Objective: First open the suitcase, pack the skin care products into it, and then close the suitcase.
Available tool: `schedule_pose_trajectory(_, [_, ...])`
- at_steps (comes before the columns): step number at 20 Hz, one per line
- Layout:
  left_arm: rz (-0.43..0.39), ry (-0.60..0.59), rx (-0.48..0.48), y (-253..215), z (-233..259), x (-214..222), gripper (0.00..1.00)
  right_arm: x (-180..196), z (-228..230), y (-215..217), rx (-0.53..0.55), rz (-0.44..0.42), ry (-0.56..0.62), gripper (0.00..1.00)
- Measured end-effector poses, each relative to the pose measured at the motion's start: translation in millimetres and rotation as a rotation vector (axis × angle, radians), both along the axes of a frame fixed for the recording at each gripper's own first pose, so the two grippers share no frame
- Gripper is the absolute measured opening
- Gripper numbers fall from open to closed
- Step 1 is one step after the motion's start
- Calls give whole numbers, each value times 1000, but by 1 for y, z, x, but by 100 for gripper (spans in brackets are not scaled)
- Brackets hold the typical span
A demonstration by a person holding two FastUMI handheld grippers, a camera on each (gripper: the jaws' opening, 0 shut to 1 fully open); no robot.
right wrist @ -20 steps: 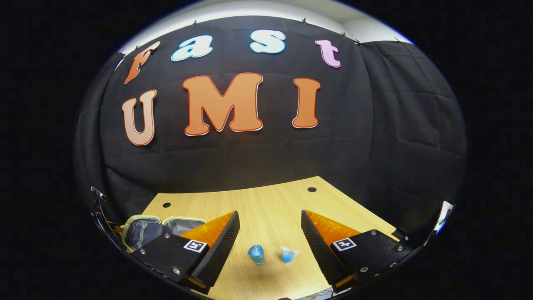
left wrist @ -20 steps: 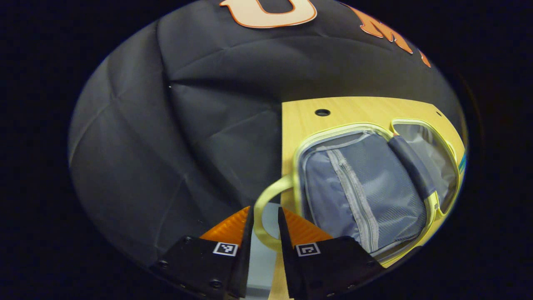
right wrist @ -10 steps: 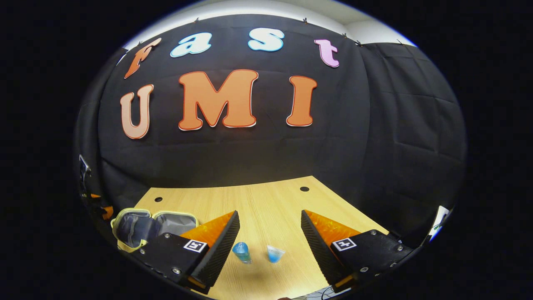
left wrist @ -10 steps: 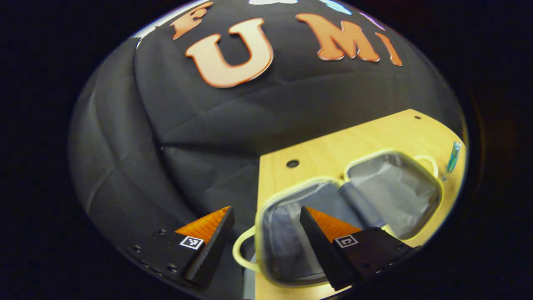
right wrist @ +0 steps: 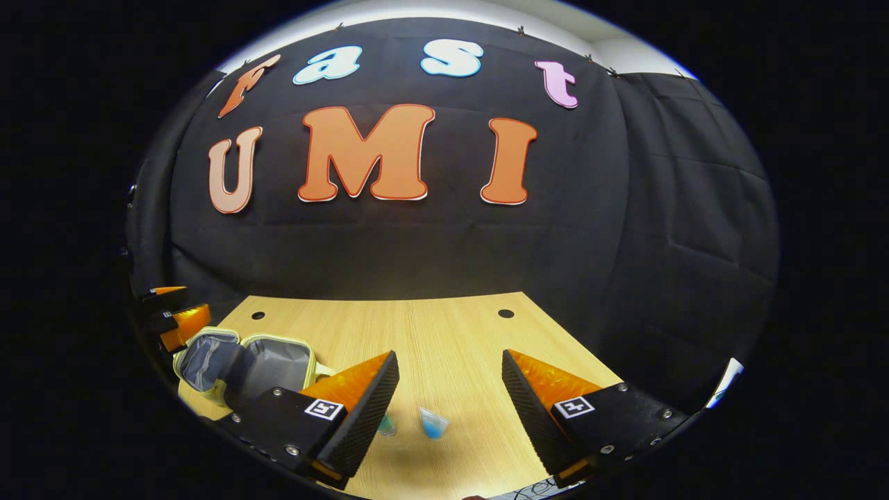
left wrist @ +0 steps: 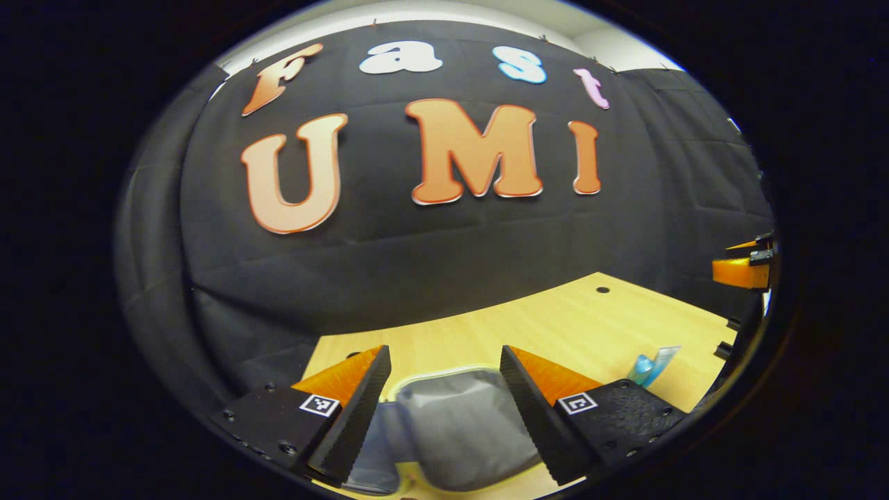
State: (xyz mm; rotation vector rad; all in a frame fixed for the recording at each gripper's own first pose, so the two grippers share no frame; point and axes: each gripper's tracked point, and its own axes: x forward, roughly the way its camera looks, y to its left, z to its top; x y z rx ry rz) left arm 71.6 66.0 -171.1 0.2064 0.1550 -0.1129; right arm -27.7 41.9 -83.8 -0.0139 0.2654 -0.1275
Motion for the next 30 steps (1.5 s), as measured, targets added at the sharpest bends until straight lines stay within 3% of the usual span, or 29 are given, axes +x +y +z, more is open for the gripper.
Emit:
schedule_pose_trajectory(4, [-57,23,-48,-88,-20,-4,98,11,-4,-34,-34,40,-1,95])
schedule_pose_trajectory(12, [-35,80,-59,-219,-74,14,98,40,-29,-99,-42,144,85,95])
schedule_pose_trajectory(17, [-24,152,-28,-243,-124,33,98,51,-24,-131,-59,141,77,95])
schedule_pose_trajectory(27, [26,324,17,-232,-226,49,99,36,-48,-157,-99,86,141,96])
schedule_pose_trajectory(30, [17,341,28,-238,-241,49,90,24,-59,-151,-98,94,172,96])
